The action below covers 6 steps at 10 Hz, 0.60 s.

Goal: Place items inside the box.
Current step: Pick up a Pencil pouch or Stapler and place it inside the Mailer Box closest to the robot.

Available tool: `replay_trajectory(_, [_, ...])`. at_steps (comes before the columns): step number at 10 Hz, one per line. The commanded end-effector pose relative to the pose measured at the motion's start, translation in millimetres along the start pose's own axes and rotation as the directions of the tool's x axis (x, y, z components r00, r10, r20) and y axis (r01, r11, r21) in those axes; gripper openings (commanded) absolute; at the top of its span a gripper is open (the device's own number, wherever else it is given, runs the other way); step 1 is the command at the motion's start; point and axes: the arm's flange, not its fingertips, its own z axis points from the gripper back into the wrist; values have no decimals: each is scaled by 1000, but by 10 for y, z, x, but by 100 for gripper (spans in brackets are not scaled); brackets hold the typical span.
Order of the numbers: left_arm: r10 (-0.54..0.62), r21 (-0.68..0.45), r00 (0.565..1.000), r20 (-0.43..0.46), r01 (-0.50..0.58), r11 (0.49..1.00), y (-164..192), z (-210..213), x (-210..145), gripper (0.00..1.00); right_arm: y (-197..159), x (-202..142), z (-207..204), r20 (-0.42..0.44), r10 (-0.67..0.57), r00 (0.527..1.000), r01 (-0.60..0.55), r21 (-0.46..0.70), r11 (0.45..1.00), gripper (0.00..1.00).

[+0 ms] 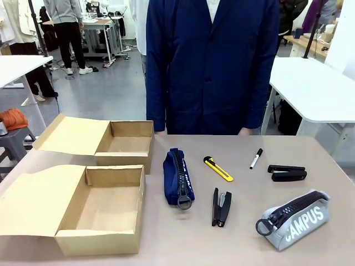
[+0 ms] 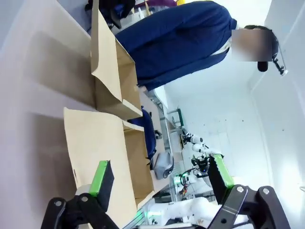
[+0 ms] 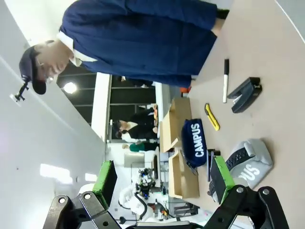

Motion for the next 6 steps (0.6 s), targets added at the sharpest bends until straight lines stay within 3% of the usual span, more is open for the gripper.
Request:
replay_trajectory(1, [-130, 45, 985, -112, 136, 990, -305, -110, 4, 100, 239, -80, -169, -107, 113, 988, -119, -58, 991, 100])
replay_trajectory(6, [-130, 45, 985, -112, 136, 990, -305, -110, 4, 100, 239, -80, -169, -107, 113, 988, -119, -58, 991, 100])
